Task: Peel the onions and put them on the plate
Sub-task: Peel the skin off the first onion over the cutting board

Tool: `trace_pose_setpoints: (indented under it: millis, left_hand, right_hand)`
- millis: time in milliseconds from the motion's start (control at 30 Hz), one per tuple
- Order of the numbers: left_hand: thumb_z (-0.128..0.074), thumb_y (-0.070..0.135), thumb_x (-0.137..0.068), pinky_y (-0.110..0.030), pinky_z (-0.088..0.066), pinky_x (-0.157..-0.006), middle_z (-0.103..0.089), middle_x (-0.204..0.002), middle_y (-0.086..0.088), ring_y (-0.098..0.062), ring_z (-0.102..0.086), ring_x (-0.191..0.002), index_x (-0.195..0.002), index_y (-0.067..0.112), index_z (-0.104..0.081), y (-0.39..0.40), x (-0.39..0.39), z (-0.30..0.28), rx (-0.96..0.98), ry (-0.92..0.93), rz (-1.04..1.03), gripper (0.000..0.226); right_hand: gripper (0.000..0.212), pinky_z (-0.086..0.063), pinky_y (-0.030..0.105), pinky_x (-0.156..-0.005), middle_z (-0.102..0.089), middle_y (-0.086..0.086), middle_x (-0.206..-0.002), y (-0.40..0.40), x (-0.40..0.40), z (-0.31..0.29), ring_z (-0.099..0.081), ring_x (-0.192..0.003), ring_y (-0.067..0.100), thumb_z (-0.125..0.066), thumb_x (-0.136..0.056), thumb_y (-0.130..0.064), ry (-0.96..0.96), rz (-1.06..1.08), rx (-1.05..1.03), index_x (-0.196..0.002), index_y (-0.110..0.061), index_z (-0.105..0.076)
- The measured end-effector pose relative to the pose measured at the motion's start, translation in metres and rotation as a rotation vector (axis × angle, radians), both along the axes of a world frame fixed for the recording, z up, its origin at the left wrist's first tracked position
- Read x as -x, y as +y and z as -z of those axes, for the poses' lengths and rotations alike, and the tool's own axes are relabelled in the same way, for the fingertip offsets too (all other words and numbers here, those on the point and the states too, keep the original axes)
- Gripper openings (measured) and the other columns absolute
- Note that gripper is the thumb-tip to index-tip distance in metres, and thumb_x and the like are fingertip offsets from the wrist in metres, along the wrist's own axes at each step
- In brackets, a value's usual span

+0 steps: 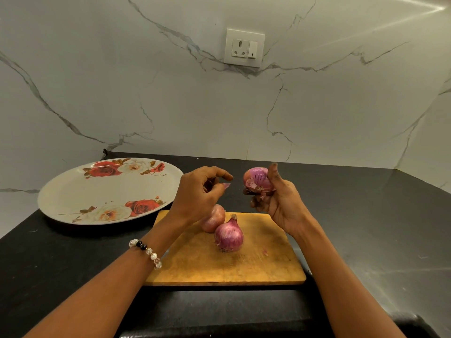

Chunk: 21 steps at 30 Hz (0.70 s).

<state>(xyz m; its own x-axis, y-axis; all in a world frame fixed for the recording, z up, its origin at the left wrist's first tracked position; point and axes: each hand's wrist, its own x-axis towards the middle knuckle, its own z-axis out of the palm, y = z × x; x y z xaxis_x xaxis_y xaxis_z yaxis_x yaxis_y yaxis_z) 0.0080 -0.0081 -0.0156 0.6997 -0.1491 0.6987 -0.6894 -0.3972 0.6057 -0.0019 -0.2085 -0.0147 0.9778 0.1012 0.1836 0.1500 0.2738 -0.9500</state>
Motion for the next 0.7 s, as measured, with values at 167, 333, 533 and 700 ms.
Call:
trace_pose_setpoints:
  millis: [167, 333, 533, 700]
  left_hand:
    - [-0.068, 0.039, -0.08, -0.017, -0.048, -0.069, -0.06, -0.093, 0.005, -0.011, -0.054, -0.087, -0.093, 0.02, -0.072, -0.0026, -0.0024, 0.0012, -0.05, -0.034, -0.028, 0.023]
    - [-0.061, 0.058, -0.069, -0.022, -0.04, -0.075, -0.055, -0.099, 0.004, -0.011, -0.045, -0.097, -0.088, 0.021, -0.072, -0.008, -0.0034, 0.0055, -0.12, 0.006, -0.071, 0.043]
    - [-0.073, 0.036, -0.077, -0.026, -0.038, -0.077, -0.053, -0.099, 0.008, -0.012, -0.043, -0.101, -0.08, 0.022, -0.069, -0.0085, -0.0066, 0.0083, -0.111, 0.033, -0.107, 0.015]
    - [-0.064, 0.041, -0.072, -0.019, -0.038, -0.075, -0.056, -0.1, 0.007, -0.014, -0.044, -0.102, -0.074, 0.027, -0.063, -0.0041, -0.0057, 0.0046, -0.051, 0.076, -0.11, 0.014]
  right_hand:
    - [0.095, -0.054, 0.028, -0.052, -0.073, 0.019, -0.089, 0.0012, 0.0013, 0.0009, -0.064, -0.061, 0.024, -0.074, -0.049, -0.079, 0.004, 0.023, 0.097, -0.108, -0.005, -0.067]
    - [0.089, -0.055, 0.029, -0.053, -0.073, 0.016, -0.089, 0.0044, 0.0022, 0.0025, -0.064, -0.062, 0.024, -0.074, -0.055, -0.074, -0.011, 0.002, 0.135, -0.11, -0.005, -0.067]
    - [0.083, -0.055, 0.029, -0.053, -0.069, 0.021, -0.099, 0.0065, 0.0012, 0.0032, -0.064, -0.064, 0.025, -0.077, -0.059, -0.068, -0.009, -0.007, 0.144, -0.113, -0.006, -0.067]
    - [0.063, -0.058, 0.031, -0.059, -0.071, 0.021, -0.093, 0.0063, 0.0037, 0.0003, -0.064, -0.065, 0.024, -0.065, -0.068, -0.057, 0.027, 0.048, 0.112, -0.107, -0.008, -0.066]
